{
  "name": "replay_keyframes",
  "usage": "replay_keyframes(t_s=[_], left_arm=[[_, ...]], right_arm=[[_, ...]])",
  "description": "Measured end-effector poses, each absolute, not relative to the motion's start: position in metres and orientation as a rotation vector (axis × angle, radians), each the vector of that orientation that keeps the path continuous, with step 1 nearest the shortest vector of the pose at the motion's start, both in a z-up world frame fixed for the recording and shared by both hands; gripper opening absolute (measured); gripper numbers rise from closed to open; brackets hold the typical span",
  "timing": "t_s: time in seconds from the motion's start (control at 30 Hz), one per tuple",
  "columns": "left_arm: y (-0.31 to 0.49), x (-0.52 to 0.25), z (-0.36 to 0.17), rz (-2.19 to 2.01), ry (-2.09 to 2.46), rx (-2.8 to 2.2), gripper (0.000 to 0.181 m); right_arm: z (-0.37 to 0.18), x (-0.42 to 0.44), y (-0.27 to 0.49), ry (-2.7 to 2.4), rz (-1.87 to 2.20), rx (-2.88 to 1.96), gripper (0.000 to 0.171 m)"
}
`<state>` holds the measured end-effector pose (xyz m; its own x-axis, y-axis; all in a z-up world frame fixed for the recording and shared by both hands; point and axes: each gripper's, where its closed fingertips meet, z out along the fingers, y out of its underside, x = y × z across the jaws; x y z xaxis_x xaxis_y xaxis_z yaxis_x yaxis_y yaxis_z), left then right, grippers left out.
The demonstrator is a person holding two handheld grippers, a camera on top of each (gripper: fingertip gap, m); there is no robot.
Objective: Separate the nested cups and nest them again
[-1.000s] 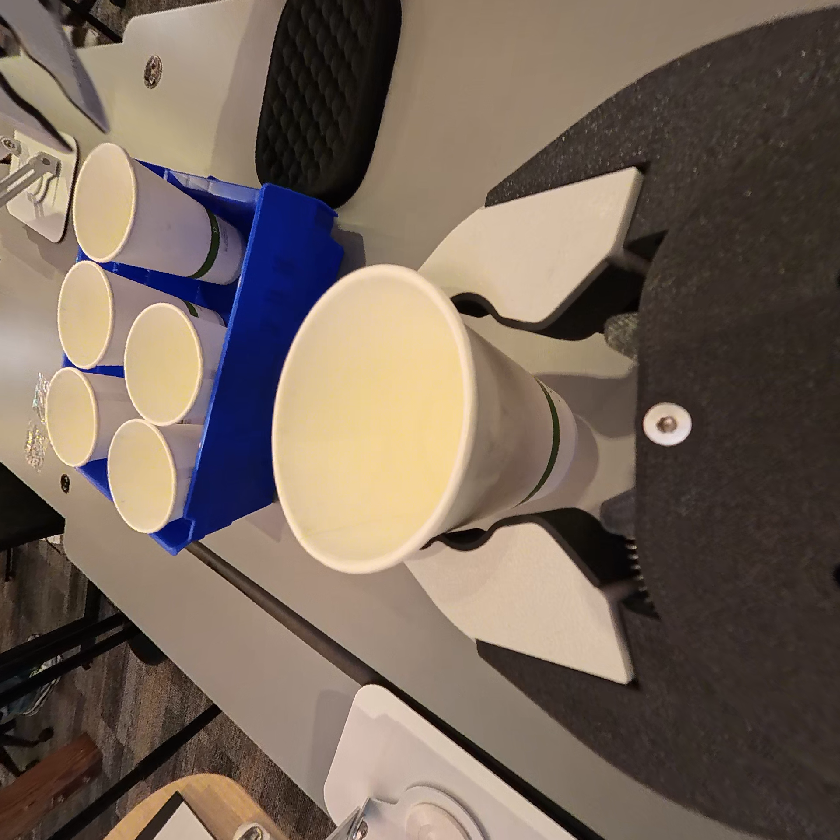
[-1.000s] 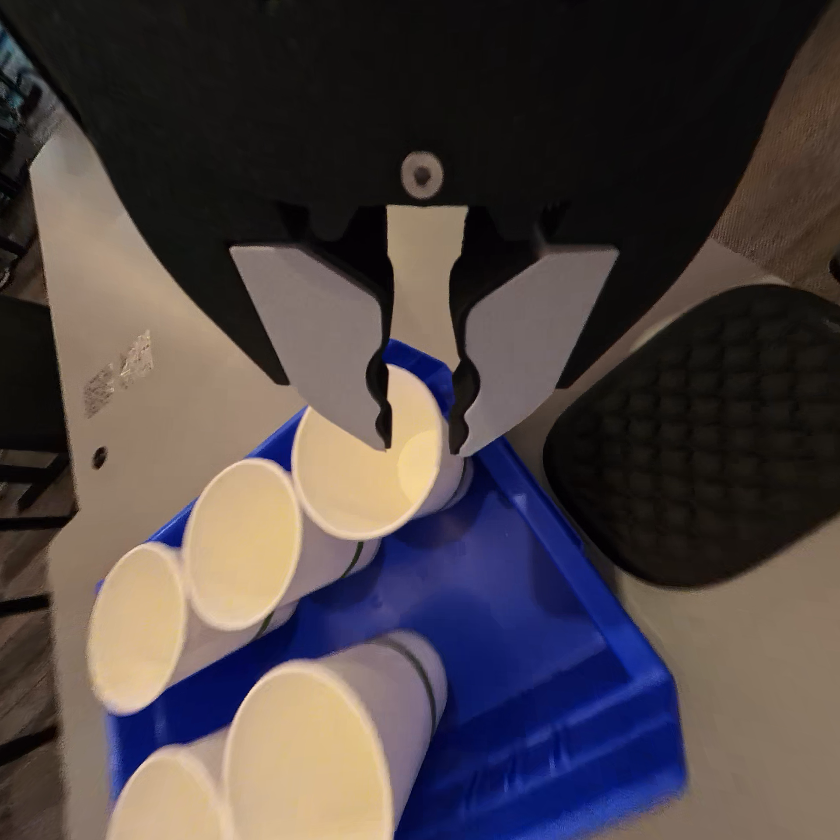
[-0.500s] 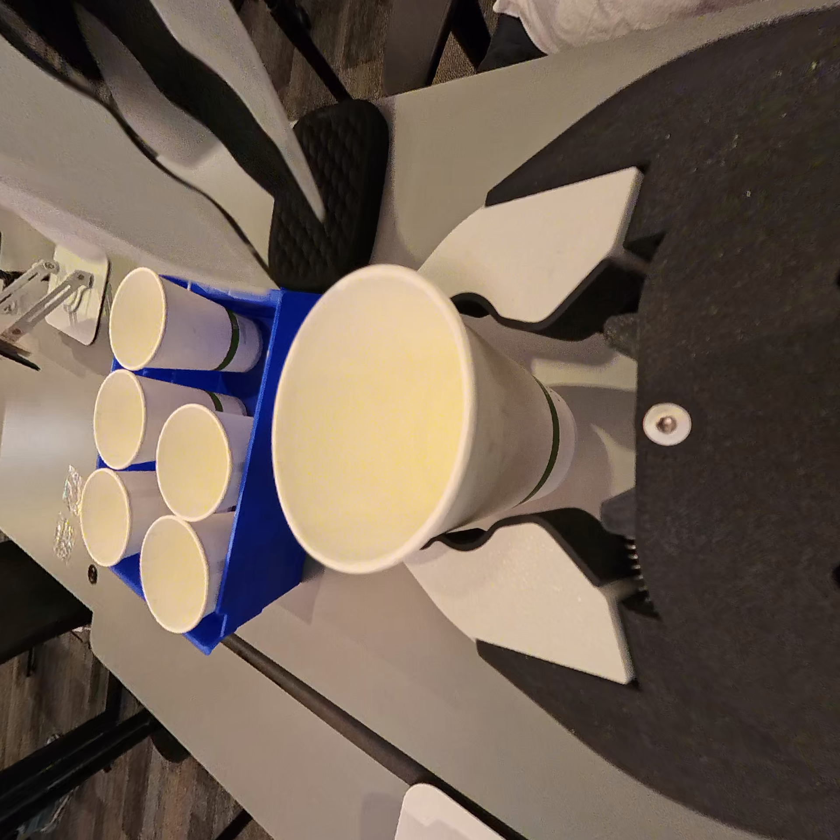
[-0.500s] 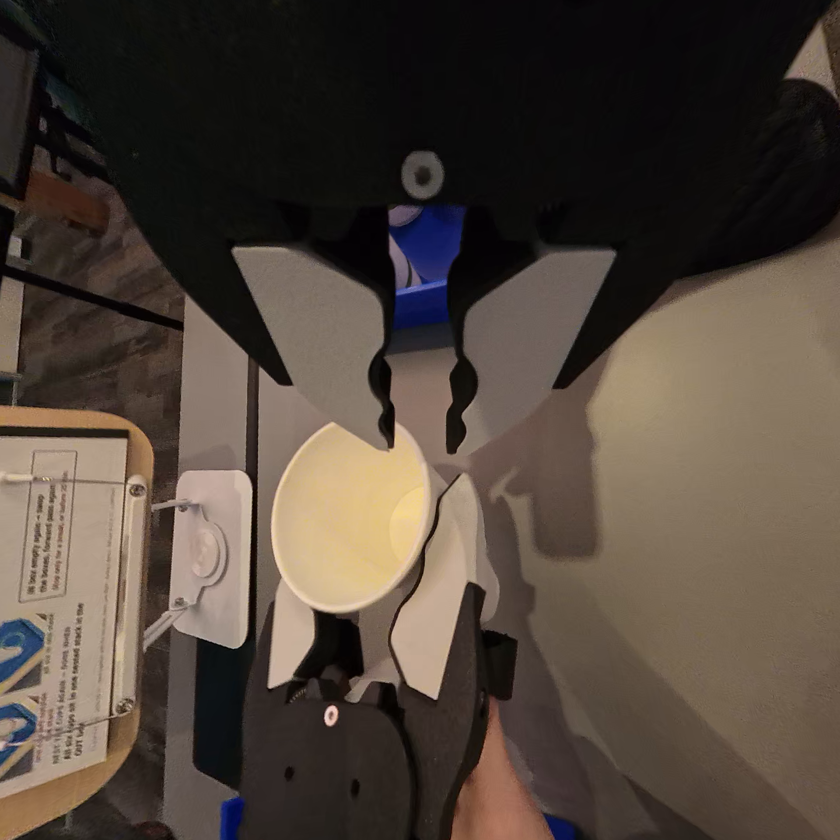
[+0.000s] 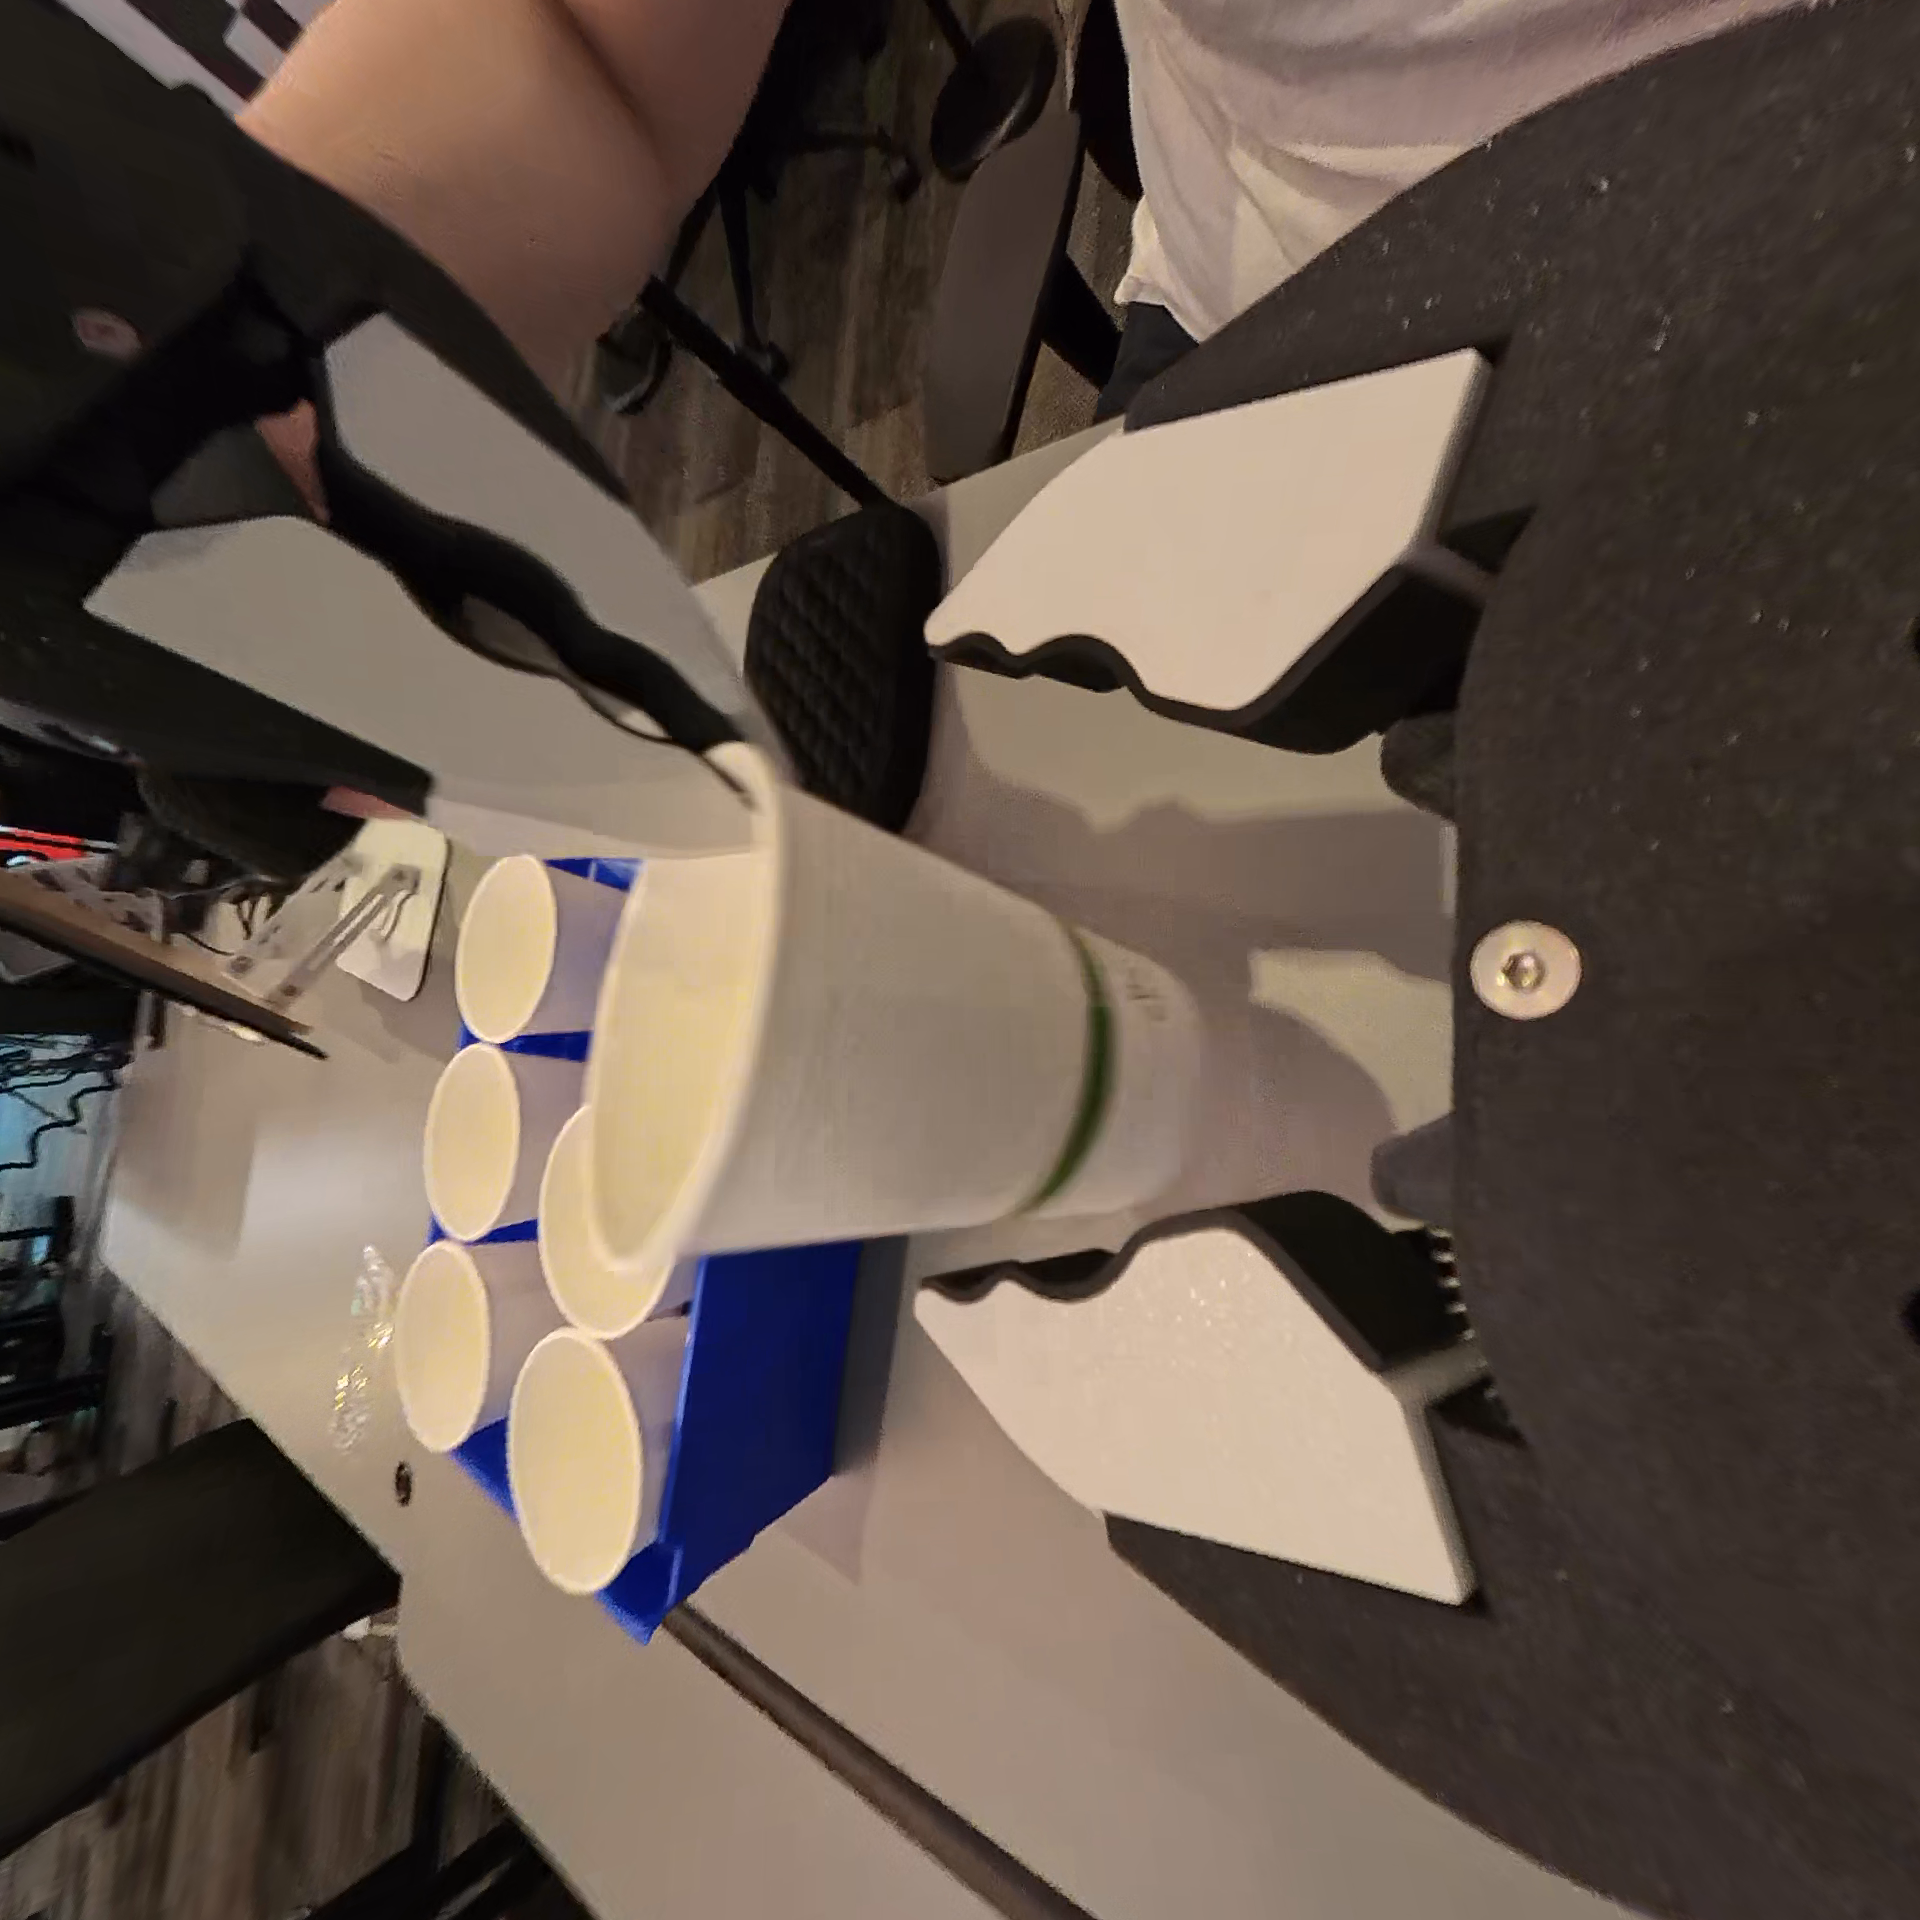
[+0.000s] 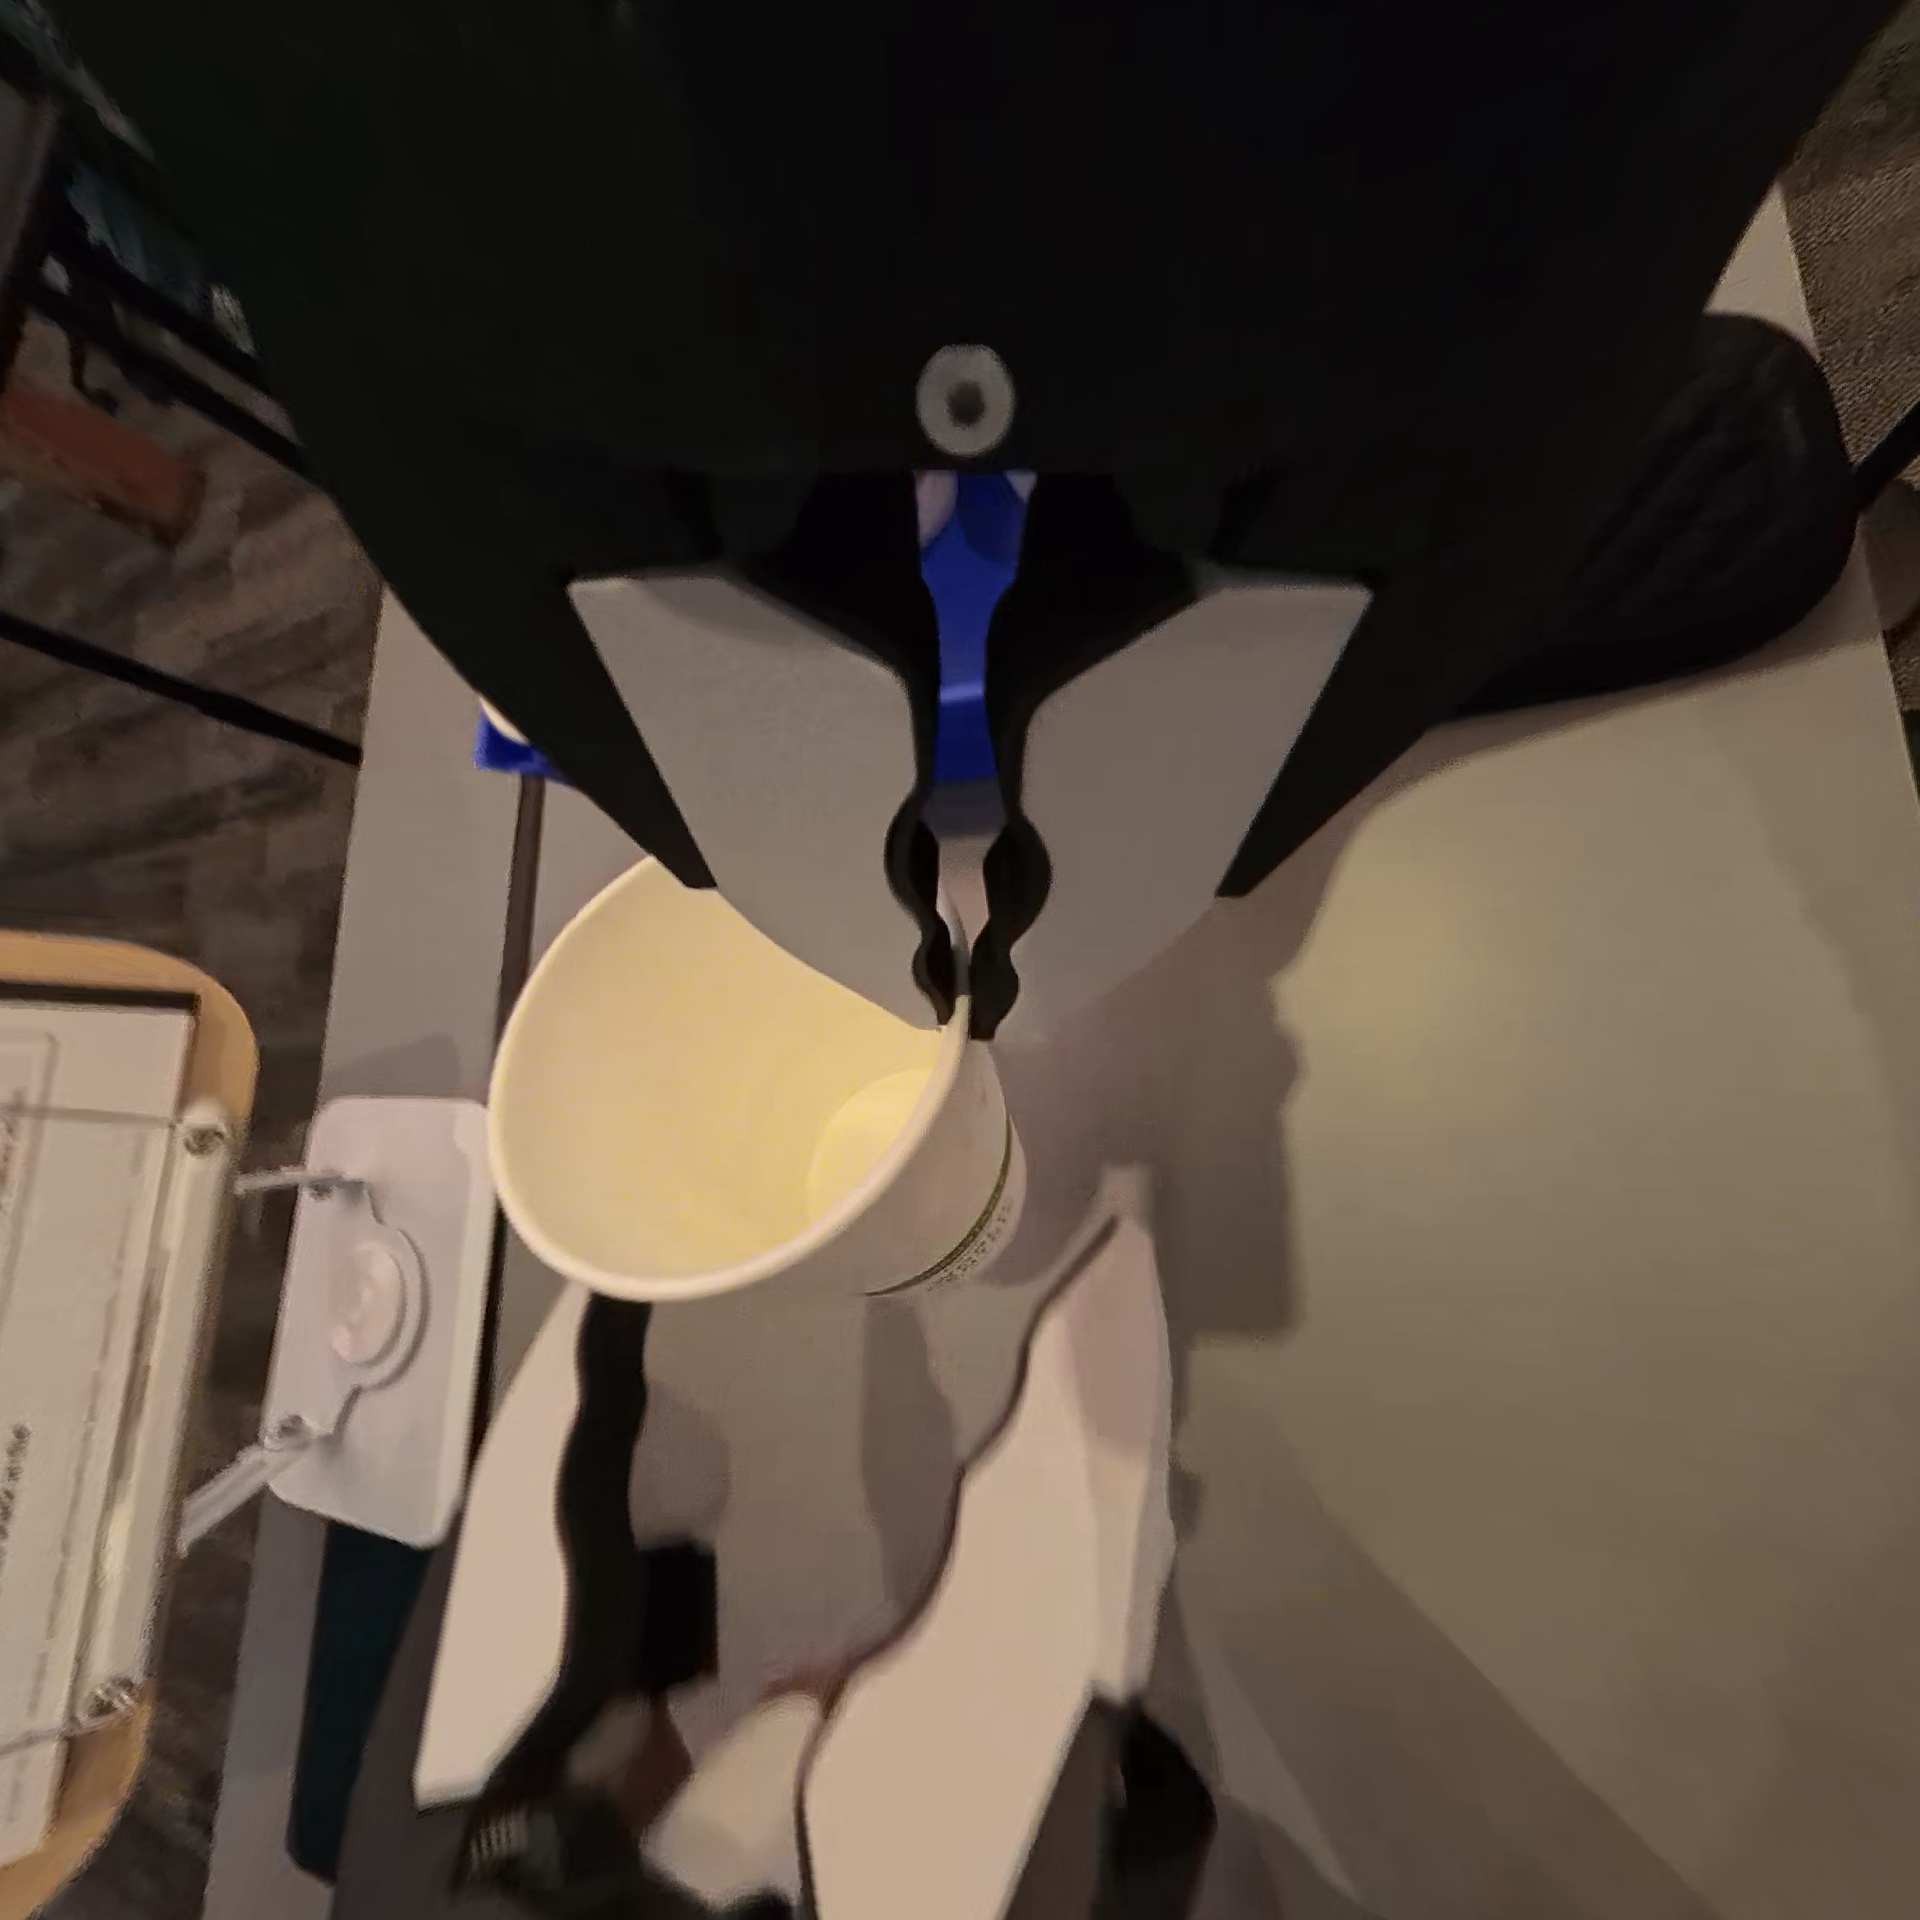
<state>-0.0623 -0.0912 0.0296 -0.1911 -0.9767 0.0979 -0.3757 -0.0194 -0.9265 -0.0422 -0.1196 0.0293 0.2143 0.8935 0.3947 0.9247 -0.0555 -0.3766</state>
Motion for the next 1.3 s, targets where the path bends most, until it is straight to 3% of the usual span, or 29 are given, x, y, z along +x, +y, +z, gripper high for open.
replay_keyframes(t_s=[0.2, 0.43, 0.77, 1.23, 1.3], left_arm=[[-0.074, -0.083, 0.051, -1.146, 1.558, -1.415, 0.105], [-0.070, -0.080, 0.046, -1.157, 1.548, -1.444, 0.097], [-0.073, -0.077, 0.034, -1.075, 1.605, -1.449, 0.097], [-0.069, -0.079, 0.035, -1.084, 1.595, -1.458, 0.096], [-0.069, -0.079, 0.035, -1.086, 1.595, -1.458, 0.096]], right_arm=[[0.078, 0.054, -0.135, -1.343, -0.279, -2.057, 0.003], [0.029, 0.130, -0.172, -1.260, -0.431, -2.339, 0.003], [-0.056, 0.116, -0.172, -1.439, -0.332, -2.440, 0.003], [-0.070, 0.107, -0.162, -1.502, -0.244, -2.469, 0.003], [-0.065, 0.103, -0.163, -1.474, -0.206, -2.448, 0.012]])
